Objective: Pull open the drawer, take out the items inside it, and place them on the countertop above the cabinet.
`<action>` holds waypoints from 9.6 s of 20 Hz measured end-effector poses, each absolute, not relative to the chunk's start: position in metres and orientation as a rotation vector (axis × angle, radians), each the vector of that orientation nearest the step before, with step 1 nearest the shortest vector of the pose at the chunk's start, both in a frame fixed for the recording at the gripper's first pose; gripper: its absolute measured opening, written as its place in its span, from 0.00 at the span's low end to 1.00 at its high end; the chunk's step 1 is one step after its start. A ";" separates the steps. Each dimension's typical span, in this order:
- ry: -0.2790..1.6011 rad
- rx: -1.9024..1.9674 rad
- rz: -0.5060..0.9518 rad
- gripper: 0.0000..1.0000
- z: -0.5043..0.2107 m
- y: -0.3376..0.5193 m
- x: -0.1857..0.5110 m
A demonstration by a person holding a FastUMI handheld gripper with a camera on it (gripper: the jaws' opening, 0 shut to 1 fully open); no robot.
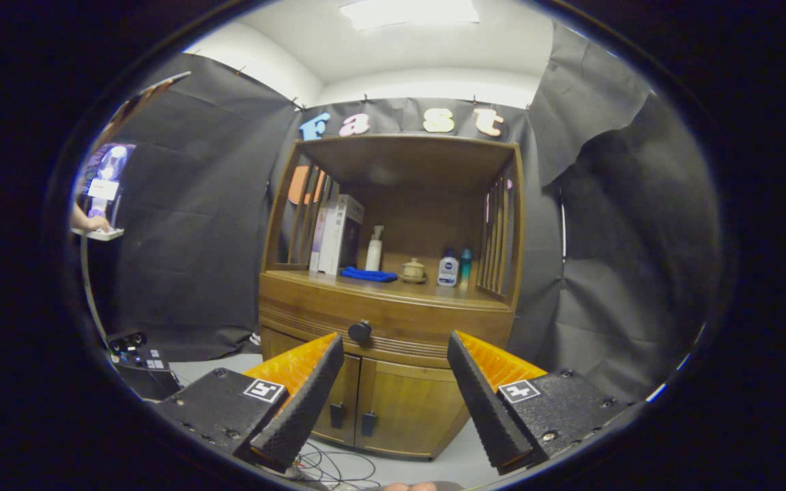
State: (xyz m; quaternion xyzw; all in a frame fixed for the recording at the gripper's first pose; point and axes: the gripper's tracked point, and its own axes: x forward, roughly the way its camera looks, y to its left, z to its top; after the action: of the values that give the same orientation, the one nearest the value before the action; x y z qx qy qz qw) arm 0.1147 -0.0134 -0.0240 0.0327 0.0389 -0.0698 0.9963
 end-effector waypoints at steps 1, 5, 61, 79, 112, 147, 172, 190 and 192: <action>0.097 0.082 -0.146 0.99 -0.027 -0.010 0.131; 0.171 0.121 -0.117 0.99 -0.048 0.009 0.194; 0.279 0.100 -0.167 0.30 -0.122 0.060 0.215; 0.118 -0.040 -0.149 1.00 -0.031 0.067 0.160; 1.018 0.291 -0.076 0.19 -0.098 0.016 0.271; 0.622 0.355 -0.145 0.19 0.040 -0.027 0.392; 0.573 0.453 -0.059 0.71 0.011 -0.010 0.452; 0.452 0.049 -0.152 0.83 0.042 -0.019 0.417; 0.400 0.040 -0.144 0.83 0.050 -0.014 0.393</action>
State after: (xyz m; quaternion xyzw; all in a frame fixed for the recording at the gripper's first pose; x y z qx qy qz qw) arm 0.3928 -0.0140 0.0496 0.0198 0.1986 -0.0715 0.9773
